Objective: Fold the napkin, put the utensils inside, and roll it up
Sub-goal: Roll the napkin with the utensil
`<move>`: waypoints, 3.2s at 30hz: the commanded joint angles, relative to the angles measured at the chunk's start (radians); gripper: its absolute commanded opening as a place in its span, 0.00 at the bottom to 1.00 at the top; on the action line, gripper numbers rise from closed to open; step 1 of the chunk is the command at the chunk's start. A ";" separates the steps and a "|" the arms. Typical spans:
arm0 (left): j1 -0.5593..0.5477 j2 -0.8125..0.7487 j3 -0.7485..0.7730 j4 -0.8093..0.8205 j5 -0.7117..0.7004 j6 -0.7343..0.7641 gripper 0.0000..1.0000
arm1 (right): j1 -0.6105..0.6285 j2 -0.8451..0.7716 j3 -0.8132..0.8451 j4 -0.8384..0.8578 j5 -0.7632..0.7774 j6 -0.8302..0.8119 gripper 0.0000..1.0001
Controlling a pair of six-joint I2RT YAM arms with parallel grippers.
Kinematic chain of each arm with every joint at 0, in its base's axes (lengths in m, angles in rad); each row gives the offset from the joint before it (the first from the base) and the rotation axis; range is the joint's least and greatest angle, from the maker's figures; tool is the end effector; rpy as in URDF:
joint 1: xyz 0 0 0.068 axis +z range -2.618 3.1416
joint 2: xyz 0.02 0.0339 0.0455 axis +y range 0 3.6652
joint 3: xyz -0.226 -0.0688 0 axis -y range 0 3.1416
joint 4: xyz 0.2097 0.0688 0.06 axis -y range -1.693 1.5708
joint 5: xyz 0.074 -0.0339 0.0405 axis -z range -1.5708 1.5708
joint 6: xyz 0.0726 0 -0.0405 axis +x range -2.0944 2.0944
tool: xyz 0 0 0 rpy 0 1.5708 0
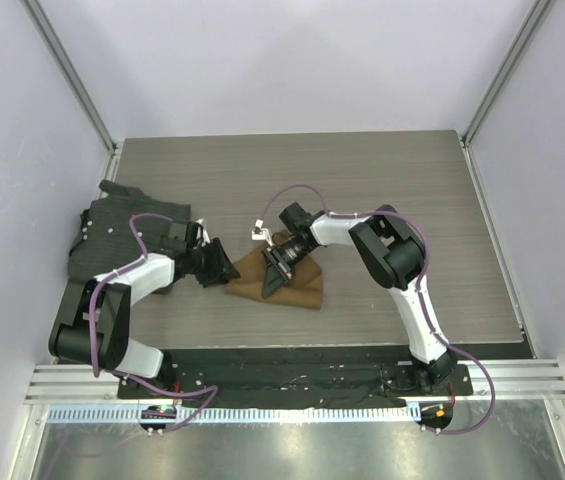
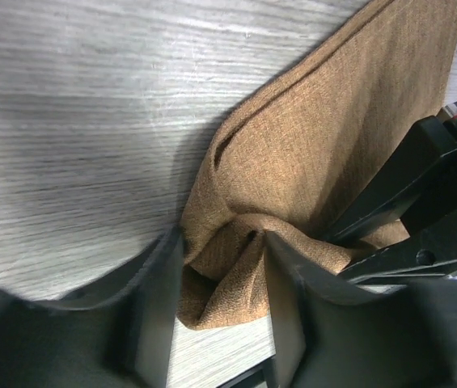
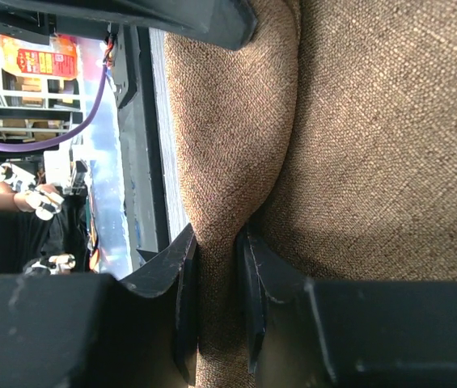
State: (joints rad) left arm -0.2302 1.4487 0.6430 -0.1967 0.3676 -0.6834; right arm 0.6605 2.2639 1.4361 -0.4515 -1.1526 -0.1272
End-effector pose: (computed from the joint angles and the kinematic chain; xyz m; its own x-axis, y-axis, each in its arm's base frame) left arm 0.2446 -0.0841 0.1087 -0.8896 -0.3967 -0.2262 -0.2070 0.7917 -0.5747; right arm 0.2595 0.2856 0.0744 -0.6923 -0.6031 -0.3961 -0.5488 0.0837 0.8317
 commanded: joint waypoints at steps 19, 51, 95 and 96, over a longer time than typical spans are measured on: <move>0.003 0.061 0.035 -0.086 -0.055 -0.004 0.00 | 0.166 -0.434 -0.136 0.134 0.914 -0.112 0.72; 0.003 -0.007 0.113 -0.099 -0.104 0.002 0.47 | 0.303 -0.342 -0.223 0.130 0.937 -0.197 0.29; -0.023 -0.001 -0.068 0.333 0.074 -0.022 0.43 | -0.045 0.019 0.024 -0.064 0.074 0.034 0.29; -0.023 0.007 -0.068 0.341 0.076 -0.024 0.39 | -0.047 0.023 0.026 -0.064 0.076 0.034 0.28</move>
State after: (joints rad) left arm -0.2451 1.4357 0.5640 0.0643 0.4088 -0.7021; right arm 0.6212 2.2528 1.4445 -0.4984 -1.1110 -0.0795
